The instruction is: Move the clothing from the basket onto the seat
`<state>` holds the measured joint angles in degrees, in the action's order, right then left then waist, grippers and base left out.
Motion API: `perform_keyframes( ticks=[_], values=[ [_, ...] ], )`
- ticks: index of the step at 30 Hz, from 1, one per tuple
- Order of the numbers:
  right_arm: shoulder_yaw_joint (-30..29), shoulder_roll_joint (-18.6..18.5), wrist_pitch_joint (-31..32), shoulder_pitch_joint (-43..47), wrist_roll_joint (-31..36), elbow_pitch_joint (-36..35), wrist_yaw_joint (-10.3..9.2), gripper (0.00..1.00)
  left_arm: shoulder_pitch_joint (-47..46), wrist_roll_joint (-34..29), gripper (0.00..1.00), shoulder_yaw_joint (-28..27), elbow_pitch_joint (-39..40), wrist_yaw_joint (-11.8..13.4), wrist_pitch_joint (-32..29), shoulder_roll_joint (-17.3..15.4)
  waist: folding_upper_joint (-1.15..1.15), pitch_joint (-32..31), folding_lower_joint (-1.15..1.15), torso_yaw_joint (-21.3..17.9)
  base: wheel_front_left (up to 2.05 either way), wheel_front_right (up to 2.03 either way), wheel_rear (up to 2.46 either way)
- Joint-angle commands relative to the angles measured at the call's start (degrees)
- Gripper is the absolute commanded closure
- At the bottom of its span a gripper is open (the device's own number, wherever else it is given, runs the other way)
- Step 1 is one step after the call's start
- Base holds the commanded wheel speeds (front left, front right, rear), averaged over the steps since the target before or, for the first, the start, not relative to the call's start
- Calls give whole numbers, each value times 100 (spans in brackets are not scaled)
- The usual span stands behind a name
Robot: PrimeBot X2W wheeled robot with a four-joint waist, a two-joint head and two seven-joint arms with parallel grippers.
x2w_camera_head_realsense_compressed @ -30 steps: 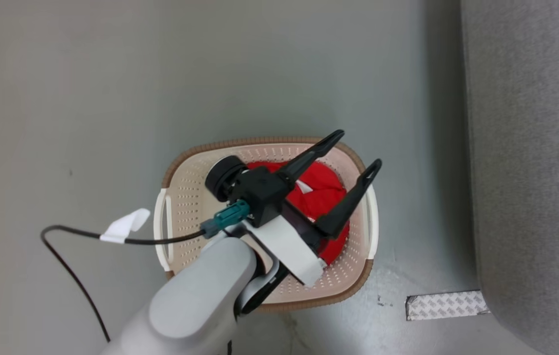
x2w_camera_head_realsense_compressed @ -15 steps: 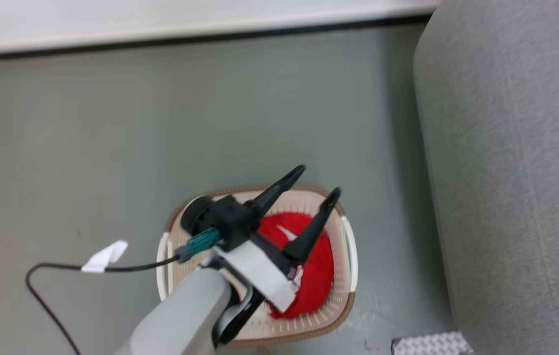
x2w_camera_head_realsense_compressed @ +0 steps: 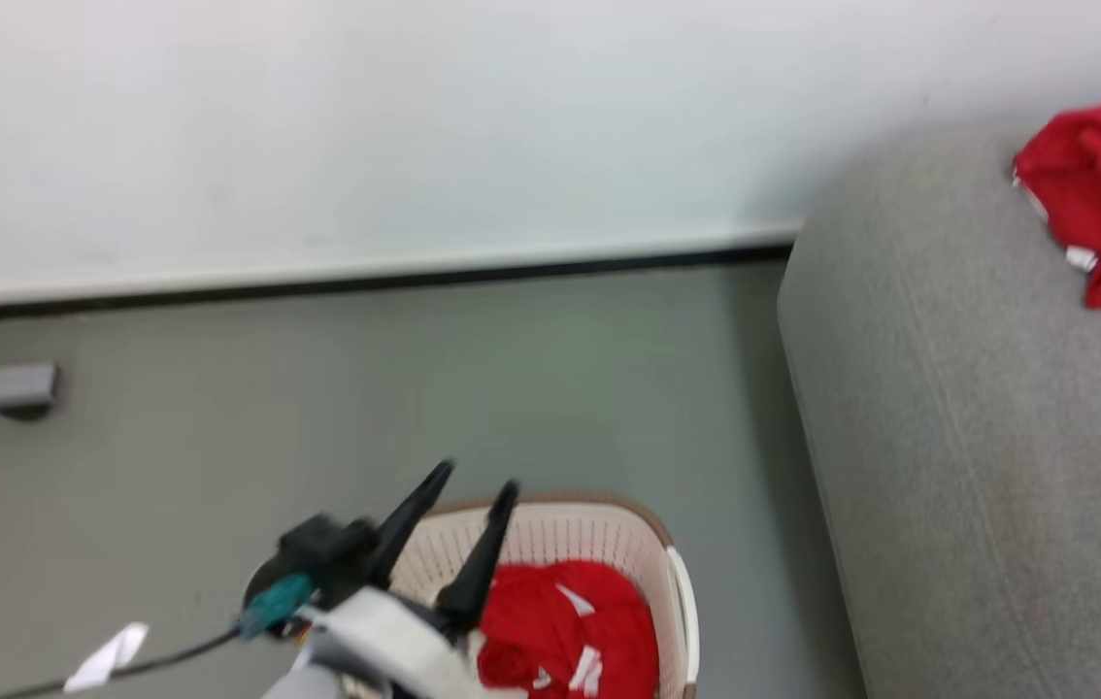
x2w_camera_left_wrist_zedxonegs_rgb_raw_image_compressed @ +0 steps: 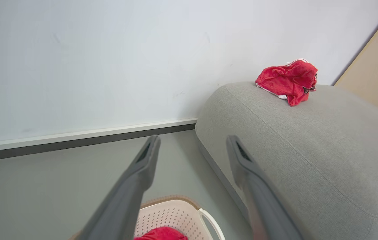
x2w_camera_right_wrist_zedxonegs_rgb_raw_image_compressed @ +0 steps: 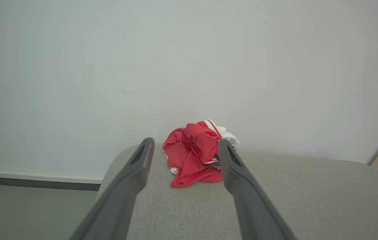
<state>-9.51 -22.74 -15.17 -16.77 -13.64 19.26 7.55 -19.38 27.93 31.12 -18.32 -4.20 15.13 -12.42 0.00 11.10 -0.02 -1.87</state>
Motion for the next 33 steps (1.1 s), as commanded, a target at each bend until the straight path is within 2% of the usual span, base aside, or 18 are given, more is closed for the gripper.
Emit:
perform_keyframes(
  ticks=[1,11,21,27,33],
  values=[
    [10,69,5,184,24,-97,-13,0,185,58,0,-88,-19,11,3,-54,0,-350,2,101,0,0,0],
    [180,816,5,1638,32,-695,-14,0,1502,-28,0,-975,40,123,3,69,0,-1108,2,476,0,0,0],
    [501,1576,5,2360,125,-730,-14,0,2057,-544,0,-1759,374,47,3,401,0,-1262,2,826,0,0,0],
    [588,1847,4,2563,284,-645,-13,0,2204,-856,0,-2098,414,-88,3,554,0,-1343,2,863,0,0,0],
    [724,1948,4,2684,338,-539,-14,0,2286,-1076,0,-2402,427,-188,3,669,0,-1446,2,784,0,0,0]
  ],
)
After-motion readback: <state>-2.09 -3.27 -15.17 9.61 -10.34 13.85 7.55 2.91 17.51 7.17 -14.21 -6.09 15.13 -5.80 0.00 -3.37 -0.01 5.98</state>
